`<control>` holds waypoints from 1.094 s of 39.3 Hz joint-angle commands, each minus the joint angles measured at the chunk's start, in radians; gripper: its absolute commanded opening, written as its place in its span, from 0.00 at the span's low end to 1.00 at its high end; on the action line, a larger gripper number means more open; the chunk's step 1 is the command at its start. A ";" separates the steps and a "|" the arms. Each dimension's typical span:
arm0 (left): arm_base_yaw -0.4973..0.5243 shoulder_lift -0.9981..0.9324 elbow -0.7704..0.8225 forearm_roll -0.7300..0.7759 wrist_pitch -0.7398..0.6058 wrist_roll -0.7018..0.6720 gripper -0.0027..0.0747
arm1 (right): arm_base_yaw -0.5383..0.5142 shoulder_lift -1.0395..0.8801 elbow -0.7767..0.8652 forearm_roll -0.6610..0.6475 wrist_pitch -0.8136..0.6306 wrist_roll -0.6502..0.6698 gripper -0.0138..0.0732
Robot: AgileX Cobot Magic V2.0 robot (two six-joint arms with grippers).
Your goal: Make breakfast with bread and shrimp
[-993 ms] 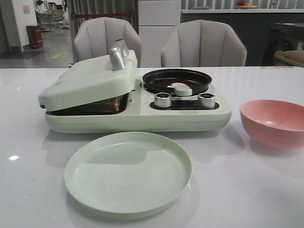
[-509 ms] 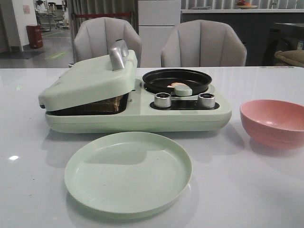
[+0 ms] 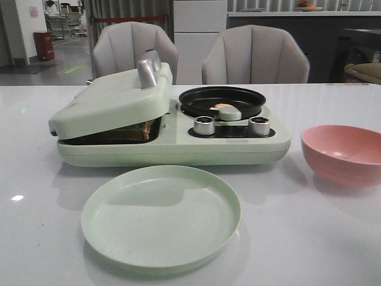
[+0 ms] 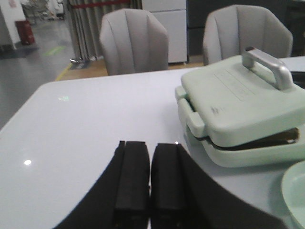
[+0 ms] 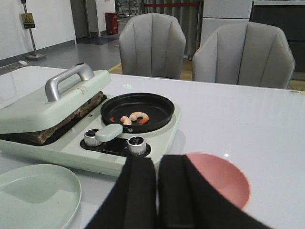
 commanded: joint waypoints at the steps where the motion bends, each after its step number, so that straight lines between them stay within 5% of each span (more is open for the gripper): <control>1: 0.035 -0.023 0.017 -0.010 -0.150 -0.011 0.18 | 0.001 0.007 -0.027 -0.002 -0.096 -0.009 0.37; 34: 0.038 -0.111 0.136 -0.021 -0.218 -0.011 0.18 | 0.001 0.007 -0.026 -0.002 -0.096 -0.009 0.37; 43: 0.038 -0.111 0.137 -0.021 -0.130 -0.011 0.18 | 0.001 0.007 -0.026 -0.002 -0.096 -0.009 0.37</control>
